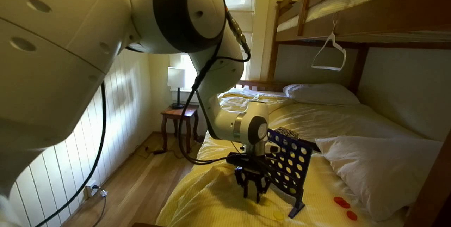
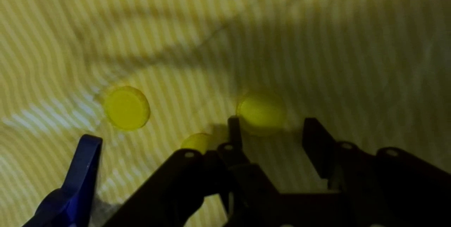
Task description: Put the yellow disc in the blue board
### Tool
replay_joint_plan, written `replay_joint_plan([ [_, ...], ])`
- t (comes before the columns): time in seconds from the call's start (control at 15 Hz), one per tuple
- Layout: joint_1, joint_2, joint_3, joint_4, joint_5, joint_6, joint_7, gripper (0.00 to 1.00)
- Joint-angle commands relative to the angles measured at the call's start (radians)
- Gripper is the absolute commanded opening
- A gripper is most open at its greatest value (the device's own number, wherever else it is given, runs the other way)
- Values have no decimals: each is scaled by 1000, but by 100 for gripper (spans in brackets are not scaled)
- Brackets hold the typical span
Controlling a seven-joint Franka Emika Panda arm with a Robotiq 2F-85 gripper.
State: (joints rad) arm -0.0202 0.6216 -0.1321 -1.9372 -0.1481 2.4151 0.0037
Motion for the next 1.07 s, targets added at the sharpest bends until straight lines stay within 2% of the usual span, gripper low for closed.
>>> replay_joint_plan([
  [0.0, 23, 9, -14, 29, -43, -47, 40, 50],
  [0.73, 25, 33, -15, 55, -70, -101, 55, 47],
  [1.0, 24, 49, -13, 69, -67, -100, 55, 33],
])
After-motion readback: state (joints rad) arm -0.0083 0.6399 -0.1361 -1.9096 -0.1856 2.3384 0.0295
